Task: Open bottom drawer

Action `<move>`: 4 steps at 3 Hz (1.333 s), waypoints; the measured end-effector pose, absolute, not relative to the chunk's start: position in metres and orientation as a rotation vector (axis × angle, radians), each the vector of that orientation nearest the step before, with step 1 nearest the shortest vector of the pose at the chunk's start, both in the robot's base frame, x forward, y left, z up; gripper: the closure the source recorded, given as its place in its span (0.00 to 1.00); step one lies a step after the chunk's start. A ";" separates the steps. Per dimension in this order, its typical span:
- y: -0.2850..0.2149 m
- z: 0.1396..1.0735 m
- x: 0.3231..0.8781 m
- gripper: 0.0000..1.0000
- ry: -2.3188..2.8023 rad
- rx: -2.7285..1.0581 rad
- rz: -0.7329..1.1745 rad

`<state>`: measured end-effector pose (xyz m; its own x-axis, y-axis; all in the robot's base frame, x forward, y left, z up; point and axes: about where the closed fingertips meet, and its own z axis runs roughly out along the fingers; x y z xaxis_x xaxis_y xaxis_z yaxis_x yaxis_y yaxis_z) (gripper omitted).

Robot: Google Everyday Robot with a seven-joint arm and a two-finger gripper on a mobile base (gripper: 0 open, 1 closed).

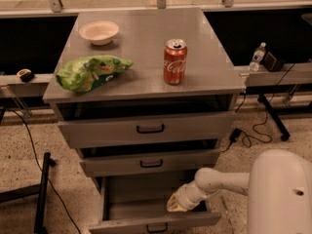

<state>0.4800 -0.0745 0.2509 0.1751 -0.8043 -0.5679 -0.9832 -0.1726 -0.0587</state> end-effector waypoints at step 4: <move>-0.076 0.180 0.533 1.00 1.757 -2.003 0.538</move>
Offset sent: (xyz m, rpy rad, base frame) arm 0.1099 0.0066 -0.0695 0.0148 -0.1154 -0.1696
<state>0.5331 -0.0755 0.1800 0.1262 -0.8292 -0.5446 -0.9919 -0.1127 -0.0583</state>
